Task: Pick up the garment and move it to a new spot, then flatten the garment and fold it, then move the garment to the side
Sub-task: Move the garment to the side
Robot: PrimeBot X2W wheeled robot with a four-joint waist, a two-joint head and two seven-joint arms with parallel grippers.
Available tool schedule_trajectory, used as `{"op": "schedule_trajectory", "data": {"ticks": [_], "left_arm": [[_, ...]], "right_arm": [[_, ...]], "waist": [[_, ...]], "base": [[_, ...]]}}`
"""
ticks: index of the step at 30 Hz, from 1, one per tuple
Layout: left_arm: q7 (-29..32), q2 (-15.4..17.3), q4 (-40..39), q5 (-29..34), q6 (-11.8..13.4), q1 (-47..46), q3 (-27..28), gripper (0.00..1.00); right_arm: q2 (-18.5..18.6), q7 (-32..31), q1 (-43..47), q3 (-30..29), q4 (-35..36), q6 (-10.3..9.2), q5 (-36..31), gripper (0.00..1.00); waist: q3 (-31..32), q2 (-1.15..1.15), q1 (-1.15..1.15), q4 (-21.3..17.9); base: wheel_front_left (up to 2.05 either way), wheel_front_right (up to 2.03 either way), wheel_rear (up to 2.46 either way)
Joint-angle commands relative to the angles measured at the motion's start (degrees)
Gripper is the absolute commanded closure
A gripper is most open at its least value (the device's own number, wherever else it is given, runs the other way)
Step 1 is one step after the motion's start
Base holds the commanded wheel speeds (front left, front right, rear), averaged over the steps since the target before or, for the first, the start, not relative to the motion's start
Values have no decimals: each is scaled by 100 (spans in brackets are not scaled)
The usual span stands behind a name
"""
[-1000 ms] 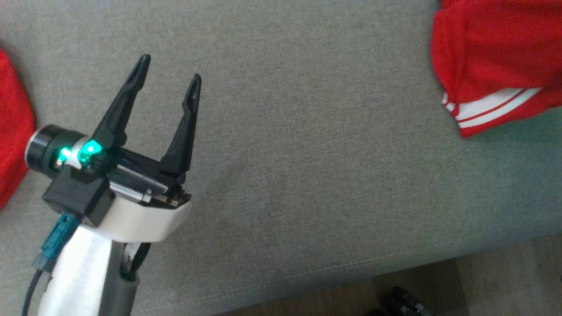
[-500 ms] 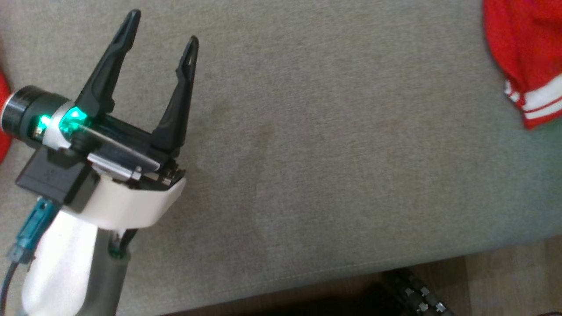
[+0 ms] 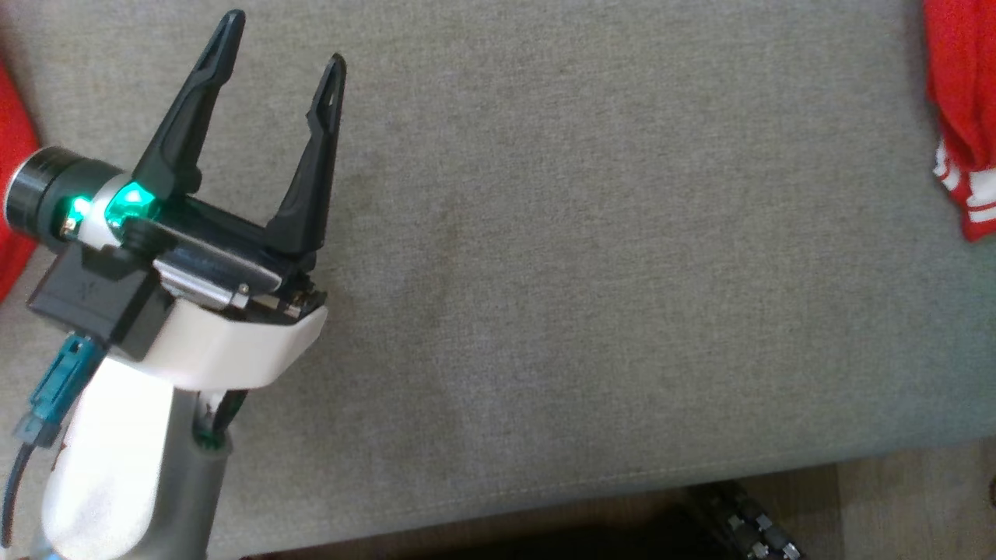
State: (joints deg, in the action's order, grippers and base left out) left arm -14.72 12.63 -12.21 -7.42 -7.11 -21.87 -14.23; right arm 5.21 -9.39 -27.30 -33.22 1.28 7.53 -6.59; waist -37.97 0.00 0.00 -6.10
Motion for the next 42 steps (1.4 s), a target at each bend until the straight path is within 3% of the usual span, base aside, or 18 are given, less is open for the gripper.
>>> {"op": "schedule_trajectory", "data": {"ticks": [1,8,17,27,42], "left_arm": [[-28,67,-132,-49,-22,8,192,0],[-28,-54,8,-38,-21,307,265,0],[-28,-292,270,-55,59,827,529,0],[-28,-473,471,-48,121,1152,924,0],[-28,-503,869,145,64,1669,973,0]], "right_arm": [[5,154,194,-35,251,-4,-72,0],[-179,650,664,154,548,-4,85,0],[-231,1169,1516,1572,753,-4,701,0],[-233,1564,1661,2825,499,-4,1221,0],[-233,1769,2136,3163,14,-4,1628,0]], "waist": [[163,0,0,9],[677,0,0,75],[1373,0,0,307],[1857,0,0,729],[2634,0,0,830]], "base": [[0,0,0],[0,0,0],[0,0,0],[0,0,0],[0,0,0]]}}
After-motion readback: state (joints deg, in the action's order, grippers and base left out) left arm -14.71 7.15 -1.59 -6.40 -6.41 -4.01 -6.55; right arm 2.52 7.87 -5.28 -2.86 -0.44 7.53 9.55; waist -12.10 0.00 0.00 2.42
